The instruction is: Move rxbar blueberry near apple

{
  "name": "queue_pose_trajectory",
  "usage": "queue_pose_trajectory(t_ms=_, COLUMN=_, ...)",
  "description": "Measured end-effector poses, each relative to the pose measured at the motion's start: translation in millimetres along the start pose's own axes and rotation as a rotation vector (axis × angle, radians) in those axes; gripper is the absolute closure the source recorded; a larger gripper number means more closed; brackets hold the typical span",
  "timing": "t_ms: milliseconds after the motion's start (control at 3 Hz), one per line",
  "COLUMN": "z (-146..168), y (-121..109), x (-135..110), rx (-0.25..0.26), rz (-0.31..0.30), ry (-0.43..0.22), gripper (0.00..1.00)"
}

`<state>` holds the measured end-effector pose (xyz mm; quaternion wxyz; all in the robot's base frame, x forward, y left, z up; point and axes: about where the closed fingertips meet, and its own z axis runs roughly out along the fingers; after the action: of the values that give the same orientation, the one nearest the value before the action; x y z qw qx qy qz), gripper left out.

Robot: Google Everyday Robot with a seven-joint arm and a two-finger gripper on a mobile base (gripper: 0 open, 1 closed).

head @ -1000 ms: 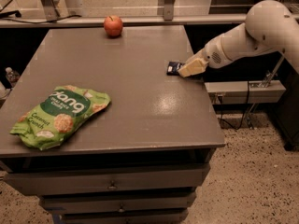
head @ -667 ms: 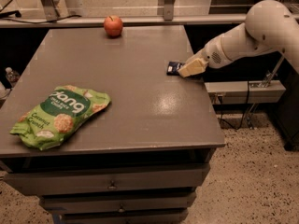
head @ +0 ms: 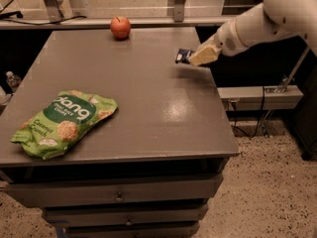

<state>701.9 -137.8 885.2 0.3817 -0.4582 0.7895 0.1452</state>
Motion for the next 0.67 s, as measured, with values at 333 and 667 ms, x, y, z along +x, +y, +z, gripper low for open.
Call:
queue_pose_trajectory(t_ms=333, z=-41.1, y=-10.6, x=-42.8, rx=0.070, rz=-0.060, ry=-0.039, gripper=1.00)
queue_pose_trajectory(t_ms=667, z=-41.0, y=-10.6, x=-42.8, rx=0.070, rz=-0.060, ry=-0.039, gripper=1.00)
